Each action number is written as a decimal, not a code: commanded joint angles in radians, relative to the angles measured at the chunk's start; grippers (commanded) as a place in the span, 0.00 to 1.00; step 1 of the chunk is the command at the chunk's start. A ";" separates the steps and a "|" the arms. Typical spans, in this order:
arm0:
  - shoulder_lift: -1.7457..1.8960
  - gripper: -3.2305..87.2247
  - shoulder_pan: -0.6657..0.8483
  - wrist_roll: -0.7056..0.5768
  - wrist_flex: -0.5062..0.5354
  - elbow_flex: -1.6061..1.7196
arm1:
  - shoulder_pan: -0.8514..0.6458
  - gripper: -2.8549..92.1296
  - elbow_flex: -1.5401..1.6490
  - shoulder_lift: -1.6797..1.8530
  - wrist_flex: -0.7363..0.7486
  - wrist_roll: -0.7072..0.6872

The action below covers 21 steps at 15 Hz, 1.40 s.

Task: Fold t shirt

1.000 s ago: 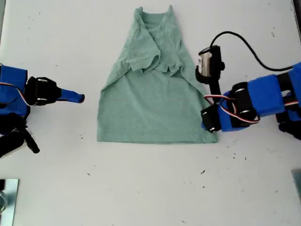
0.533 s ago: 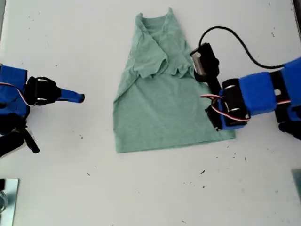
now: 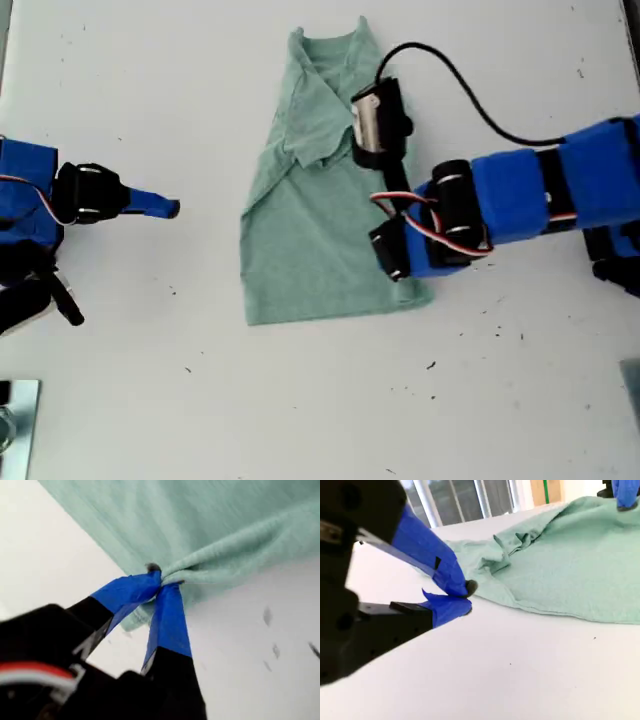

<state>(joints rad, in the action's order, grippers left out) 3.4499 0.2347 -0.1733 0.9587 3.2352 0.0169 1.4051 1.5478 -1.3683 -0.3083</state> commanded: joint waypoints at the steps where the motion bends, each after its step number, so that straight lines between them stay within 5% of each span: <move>1: 0.009 0.03 0.003 -0.008 0.005 0.012 | -0.002 0.01 -0.106 -0.120 0.135 0.023; 3: 0.009 0.03 0.002 -0.006 0.005 0.012 | 0.023 0.01 -0.092 -0.247 0.236 0.044; 6: 0.012 0.03 -0.002 -0.006 0.006 0.012 | 0.046 0.34 -0.152 -0.253 0.209 0.005; 12: 0.015 0.03 0.002 -0.006 0.008 0.012 | 0.081 0.32 -0.428 0.227 -0.250 -0.031; 14: 0.015 0.03 0.003 -0.006 0.009 0.012 | 0.009 0.31 -0.061 0.482 -0.307 -0.080; 16: 0.015 0.03 0.000 -0.003 0.009 0.012 | -0.115 0.08 0.595 0.877 -0.127 -0.155; 19: 0.018 0.03 0.000 0.003 0.012 0.012 | -0.249 0.06 1.422 1.551 0.055 -0.189; 21: 0.023 0.03 0.002 0.011 0.015 0.014 | -0.239 0.06 1.592 1.727 0.098 -0.161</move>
<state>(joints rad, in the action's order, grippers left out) 3.4653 0.2347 -0.1733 0.9679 3.2352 -0.2056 2.8946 3.1447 -1.3039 -0.4847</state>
